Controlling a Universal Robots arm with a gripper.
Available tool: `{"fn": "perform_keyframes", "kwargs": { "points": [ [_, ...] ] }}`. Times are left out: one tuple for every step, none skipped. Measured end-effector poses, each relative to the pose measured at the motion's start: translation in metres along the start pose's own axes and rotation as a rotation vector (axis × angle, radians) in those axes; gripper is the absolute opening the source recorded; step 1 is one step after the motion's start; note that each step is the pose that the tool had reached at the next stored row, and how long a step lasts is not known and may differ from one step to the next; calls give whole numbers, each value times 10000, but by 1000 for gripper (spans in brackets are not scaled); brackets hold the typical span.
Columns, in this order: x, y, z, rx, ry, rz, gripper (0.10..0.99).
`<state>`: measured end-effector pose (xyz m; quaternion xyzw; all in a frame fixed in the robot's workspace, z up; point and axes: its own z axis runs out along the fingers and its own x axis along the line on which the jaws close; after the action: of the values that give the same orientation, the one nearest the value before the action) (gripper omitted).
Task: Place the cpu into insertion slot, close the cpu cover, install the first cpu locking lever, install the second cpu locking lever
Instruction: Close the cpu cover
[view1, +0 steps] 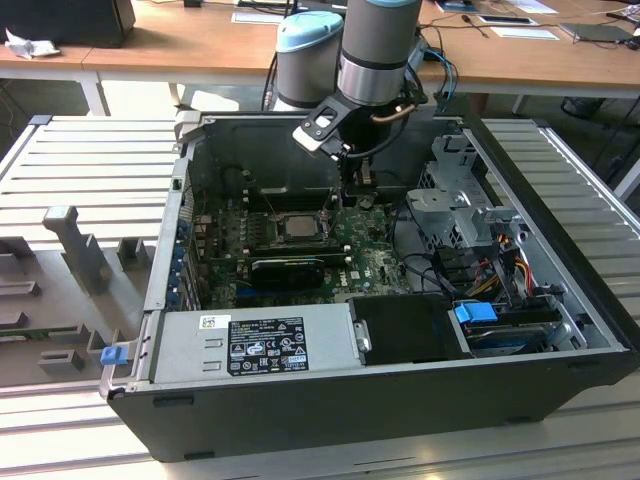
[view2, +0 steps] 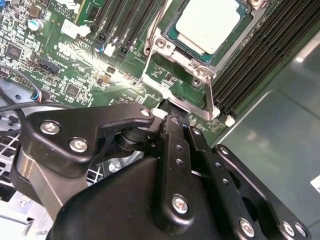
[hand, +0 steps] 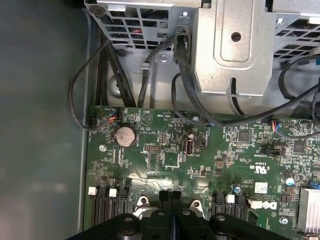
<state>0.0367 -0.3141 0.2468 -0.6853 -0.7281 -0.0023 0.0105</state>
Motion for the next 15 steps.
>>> {"fn": "perform_keyframes", "kwargs": {
  "points": [
    [0, -4, 0, 0, 0, 0, 106],
    [0, -7, 0, 0, 0, -1, 106],
    [1, -11, 0, 0, 0, 0, 106],
    [1, -14, 0, 0, 0, 0, 106],
    [1, -18, 0, 0, 0, 0, 106],
    [1, -23, 1, 0, 0, 0, 106],
    [2, -30, 1, 0, 0, -1, 106],
    [2, -34, 1, 0, 0, 0, 106],
    [2, -36, 1, 0, 0, 0, 106],
    [3, -40, 1, 0, 0, 0, 106],
    [3, -43, 1, 0, -1, -1, 106],
    [3, -47, 1, 0, 0, 0, 106],
    [3, -50, 1, 0, 0, 0, 106],
    [3, -52, 1, 0, 0, -1, 106],
    [3, -55, 1, 0, 0, 0, 106]
  ]
}}
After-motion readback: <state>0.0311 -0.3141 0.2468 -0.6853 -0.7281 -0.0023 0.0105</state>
